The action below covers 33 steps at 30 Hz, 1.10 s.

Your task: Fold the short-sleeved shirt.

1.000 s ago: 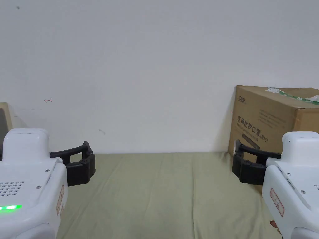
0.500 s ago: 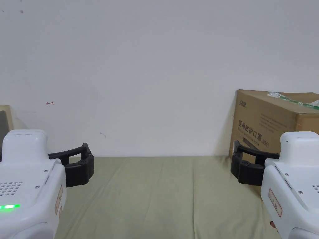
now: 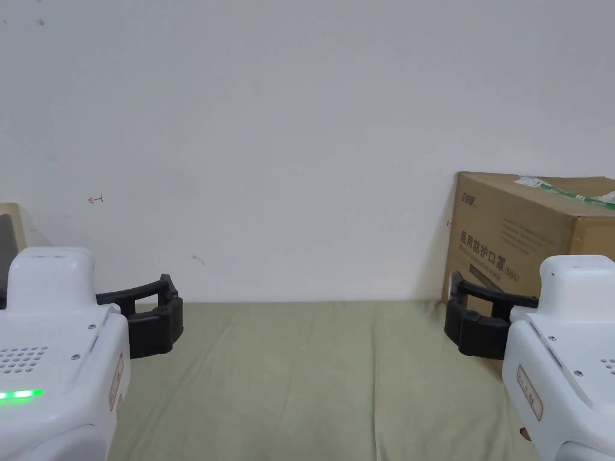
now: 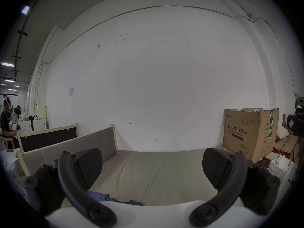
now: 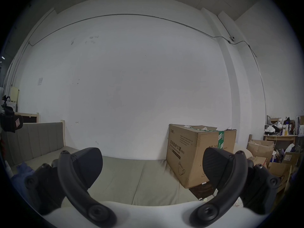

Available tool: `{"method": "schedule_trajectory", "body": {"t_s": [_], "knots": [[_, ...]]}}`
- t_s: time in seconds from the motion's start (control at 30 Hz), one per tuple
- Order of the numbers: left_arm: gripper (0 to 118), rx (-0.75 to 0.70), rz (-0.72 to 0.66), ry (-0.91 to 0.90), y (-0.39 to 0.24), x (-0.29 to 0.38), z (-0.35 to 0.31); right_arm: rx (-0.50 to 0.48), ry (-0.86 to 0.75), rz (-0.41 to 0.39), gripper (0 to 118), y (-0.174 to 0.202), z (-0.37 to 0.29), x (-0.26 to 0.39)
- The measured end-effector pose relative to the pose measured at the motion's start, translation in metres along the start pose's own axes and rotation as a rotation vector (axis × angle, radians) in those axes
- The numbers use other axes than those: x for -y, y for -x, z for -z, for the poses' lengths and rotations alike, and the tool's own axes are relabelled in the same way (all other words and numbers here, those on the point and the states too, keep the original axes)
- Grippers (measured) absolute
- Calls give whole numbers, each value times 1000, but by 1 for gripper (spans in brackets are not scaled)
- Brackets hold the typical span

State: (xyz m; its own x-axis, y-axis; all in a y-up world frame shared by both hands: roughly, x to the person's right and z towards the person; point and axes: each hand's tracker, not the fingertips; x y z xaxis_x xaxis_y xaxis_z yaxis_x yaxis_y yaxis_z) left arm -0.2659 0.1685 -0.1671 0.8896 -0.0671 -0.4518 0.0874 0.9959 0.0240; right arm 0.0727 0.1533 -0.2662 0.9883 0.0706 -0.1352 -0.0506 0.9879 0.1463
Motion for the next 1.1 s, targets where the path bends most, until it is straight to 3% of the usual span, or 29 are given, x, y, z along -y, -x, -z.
{"method": "schedule_trajectory", "body": {"t_s": [0.1, 0.13, 0.17, 0.2, 0.23, 0.27, 0.3, 0.33, 0.5, 0.63, 0.77, 0.93, 1.1], "knots": [[118, -11, 4, 14, -1, 1, 1, 8, 3, 14, 118, 0, -2, 1], [113, -10, 5, 26, -2, 1, 1, 7, 4, 24, 118, -1, -5, 2], [78, -3, 7, 26, -2, 1, -1, -19, 15, 37, 115, -2, -7, 3], [17, 5, 11, 21, -3, 2, -3, -51, 38, 49, 102, -3, -10, 4], [0, -14, 10, 18, -4, 2, -2, -49, 34, 49, 62, -2, -12, 5], [0, -28, -11, 2, -5, 3, -1, -21, 29, 53, 0, 0, -13, 9], [0, -23, 1, 20, -2, 1, -2, 73, 95, 57, 0, 0, -13, 17], [0, -5, 4, 43, -2, -1, -1, 26, 38, 54, 0, -3, -14, 18], [0, -13, 48, 46, -5, 2, -1, -1, 78, 68, 0, -9, -8, 28], [0, -28, 42, 70, 5, 8, -5, -52, 105, 19, 0, 1, -2, 28], [0, -76, 45, 116, 29, 16, -14, -192, 127, 57, 0, 28, 2, 28], [0, -250, 50, 220, 98, 45, -38, -413, 161, 12, 0, 114, 9, 38], [0, -490, 53, 338, 203, 79, -78, -696, 199, 61, 0, 254, -7, 57]]}}
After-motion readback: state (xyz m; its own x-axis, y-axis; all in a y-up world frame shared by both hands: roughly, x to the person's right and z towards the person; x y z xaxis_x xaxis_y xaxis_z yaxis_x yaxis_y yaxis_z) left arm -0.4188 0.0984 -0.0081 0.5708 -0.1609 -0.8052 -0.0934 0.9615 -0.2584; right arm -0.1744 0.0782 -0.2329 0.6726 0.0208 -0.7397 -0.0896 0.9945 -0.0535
